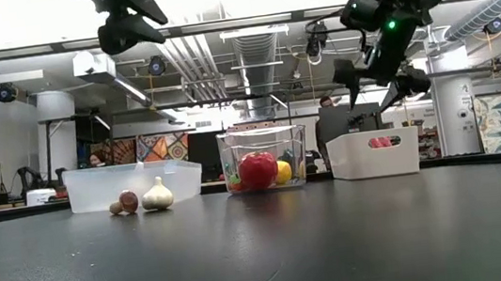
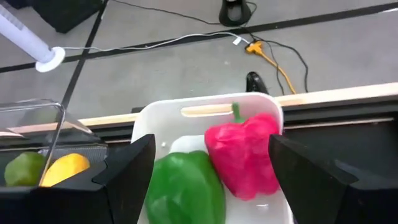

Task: Sort produce into baskets
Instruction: Put the brown mushroom into the left transparent bin

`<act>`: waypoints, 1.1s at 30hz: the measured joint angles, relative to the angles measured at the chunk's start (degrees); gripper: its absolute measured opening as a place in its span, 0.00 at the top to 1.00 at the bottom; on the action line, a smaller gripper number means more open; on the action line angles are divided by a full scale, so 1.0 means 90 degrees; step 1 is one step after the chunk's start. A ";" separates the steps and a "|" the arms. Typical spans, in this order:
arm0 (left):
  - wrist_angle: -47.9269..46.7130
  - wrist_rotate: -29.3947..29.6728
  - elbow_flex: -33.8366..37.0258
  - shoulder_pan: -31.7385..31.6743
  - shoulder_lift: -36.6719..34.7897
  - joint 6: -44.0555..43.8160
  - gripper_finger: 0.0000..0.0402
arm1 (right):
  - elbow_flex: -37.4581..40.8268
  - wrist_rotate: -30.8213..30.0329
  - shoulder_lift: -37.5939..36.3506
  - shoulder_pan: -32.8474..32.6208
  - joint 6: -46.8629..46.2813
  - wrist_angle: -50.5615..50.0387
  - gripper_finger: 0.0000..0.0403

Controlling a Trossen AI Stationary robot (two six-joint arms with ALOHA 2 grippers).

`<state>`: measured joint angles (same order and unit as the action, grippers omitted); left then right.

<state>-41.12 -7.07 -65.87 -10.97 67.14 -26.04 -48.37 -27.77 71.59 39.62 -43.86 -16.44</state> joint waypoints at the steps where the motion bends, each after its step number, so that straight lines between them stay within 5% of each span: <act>1: 0.0000 -0.0002 0.0001 -0.0001 -0.0029 0.0000 0.67 | -0.0032 -0.0019 -0.0037 0.0002 0.0045 -0.0046 0.25; 14: -0.0271 -0.0028 -0.0001 0.0001 -0.0243 -0.0118 0.67 | -0.0654 0.0765 -0.0587 -0.0431 0.0507 -0.0462 0.29; 26: -0.0528 -0.0659 -0.0006 0.0013 -0.0246 -0.0211 0.67 | -0.0858 0.4274 -0.0526 -0.0744 -0.0259 -0.2860 0.43; 33: -0.1734 -0.0933 -0.0006 0.0013 -0.0223 -0.0210 0.67 | -0.0858 0.4710 -0.0608 -0.1664 -0.0356 -0.3349 0.47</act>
<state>-56.73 -15.47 -65.93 -10.85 65.13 -27.94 -56.10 14.62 66.11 24.64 -47.06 -46.59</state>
